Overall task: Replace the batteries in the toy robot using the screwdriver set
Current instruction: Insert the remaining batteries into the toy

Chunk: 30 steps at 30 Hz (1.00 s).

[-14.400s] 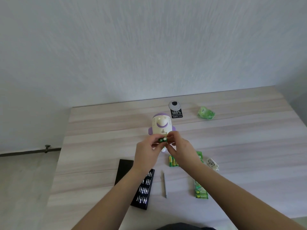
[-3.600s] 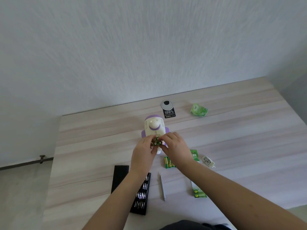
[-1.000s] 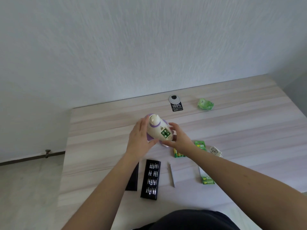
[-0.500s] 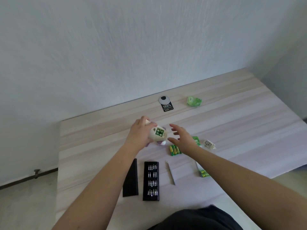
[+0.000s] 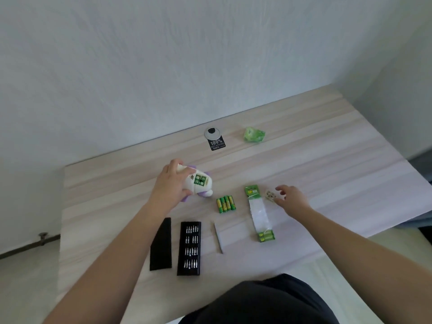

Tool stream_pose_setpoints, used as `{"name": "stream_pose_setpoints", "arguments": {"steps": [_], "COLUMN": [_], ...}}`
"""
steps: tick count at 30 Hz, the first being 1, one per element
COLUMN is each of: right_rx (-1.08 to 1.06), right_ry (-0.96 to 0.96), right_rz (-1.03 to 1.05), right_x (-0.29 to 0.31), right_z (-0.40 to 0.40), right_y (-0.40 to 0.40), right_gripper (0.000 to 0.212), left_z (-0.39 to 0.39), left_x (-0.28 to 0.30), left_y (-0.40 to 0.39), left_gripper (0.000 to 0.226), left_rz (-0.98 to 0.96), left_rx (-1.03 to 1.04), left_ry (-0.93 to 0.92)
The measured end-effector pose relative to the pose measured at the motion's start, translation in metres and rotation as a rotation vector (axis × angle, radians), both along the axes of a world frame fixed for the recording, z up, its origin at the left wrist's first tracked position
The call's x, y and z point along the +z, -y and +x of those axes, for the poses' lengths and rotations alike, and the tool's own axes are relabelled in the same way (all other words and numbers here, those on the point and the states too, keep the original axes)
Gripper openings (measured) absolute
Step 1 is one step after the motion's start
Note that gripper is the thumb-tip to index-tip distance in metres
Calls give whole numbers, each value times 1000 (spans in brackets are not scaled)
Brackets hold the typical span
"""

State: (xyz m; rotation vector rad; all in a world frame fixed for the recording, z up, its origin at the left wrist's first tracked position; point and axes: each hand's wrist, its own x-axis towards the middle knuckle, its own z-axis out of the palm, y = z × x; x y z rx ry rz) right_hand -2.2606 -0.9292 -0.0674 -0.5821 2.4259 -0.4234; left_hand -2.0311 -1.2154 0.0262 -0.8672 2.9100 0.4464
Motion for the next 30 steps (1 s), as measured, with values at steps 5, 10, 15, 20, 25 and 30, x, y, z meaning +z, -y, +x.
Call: {"name": "stream_pose_setpoints", "arguments": {"steps": [5,10,15,20,25,30], "right_rx": [41,25,-20,-100,-159,-210], "right_ry": [1,23,105,319,520,564], "right_rz": [-11,-29,-146,-401,-635,-753], "right_x": [-11,-13,4,30,63,92], "right_z": [0,-8,-15,-6,19,46], "right_y": [4,7,7,25,56,84], "right_gripper": [34,23,17,15,20,10], "left_z": [-3,-6,-7,-8,-14,-11], "left_x": [3,5,7,9,8,8], "left_y": [-3,-4,-7,-14,-20,-21], "left_gripper": [69,66,64,64,65,68], "left_rz": [42,74,105,66,46,18], "left_rx": [38,75,114,140,187,163], "left_ry": [-19,-28,-26,-57,-68,-54]}}
